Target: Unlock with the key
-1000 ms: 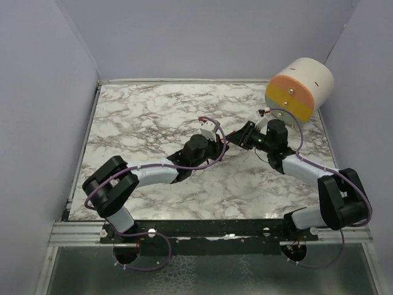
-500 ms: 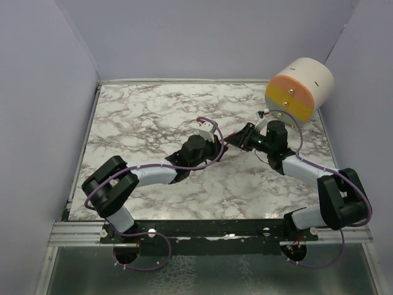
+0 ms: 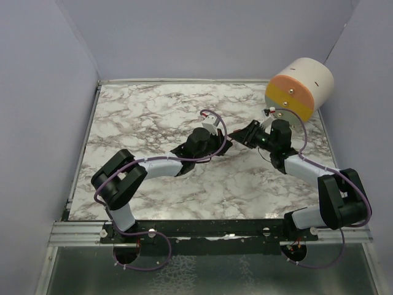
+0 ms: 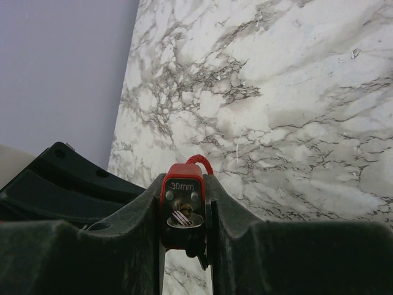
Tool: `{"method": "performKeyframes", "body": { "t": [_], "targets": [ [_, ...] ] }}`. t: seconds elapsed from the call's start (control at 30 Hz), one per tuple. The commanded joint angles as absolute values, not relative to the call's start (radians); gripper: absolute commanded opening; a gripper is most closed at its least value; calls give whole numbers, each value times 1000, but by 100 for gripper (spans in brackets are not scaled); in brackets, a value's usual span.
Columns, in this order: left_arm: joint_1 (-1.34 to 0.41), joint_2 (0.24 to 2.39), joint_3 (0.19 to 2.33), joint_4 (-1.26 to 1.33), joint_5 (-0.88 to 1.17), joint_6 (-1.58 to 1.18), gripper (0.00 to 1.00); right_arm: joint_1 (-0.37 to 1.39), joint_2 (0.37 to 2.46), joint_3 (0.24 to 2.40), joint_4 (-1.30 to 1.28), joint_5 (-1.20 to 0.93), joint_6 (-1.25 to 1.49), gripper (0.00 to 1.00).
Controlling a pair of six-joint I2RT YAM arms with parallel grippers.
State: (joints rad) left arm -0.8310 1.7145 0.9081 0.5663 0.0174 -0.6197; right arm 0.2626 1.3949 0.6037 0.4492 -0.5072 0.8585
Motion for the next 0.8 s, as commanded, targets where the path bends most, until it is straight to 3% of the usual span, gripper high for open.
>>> {"method": "performKeyframes", "body": {
  "t": [0.0, 0.47, 0.63, 0.77],
  "targets": [
    [-764, 1725, 920, 518, -109, -633, 0, 253, 1359, 592, 463, -523, 838, 1],
    [-792, 1666, 854, 531, -81, -580, 0, 253, 1333, 562, 500, -441, 900, 1],
    [-830, 1686, 856, 535, -76, -545, 0, 253, 1350, 575, 515, -458, 914, 8],
    [-847, 1690, 861, 535, -78, -536, 0, 253, 1348, 578, 521, -457, 920, 22]
  ]
}}
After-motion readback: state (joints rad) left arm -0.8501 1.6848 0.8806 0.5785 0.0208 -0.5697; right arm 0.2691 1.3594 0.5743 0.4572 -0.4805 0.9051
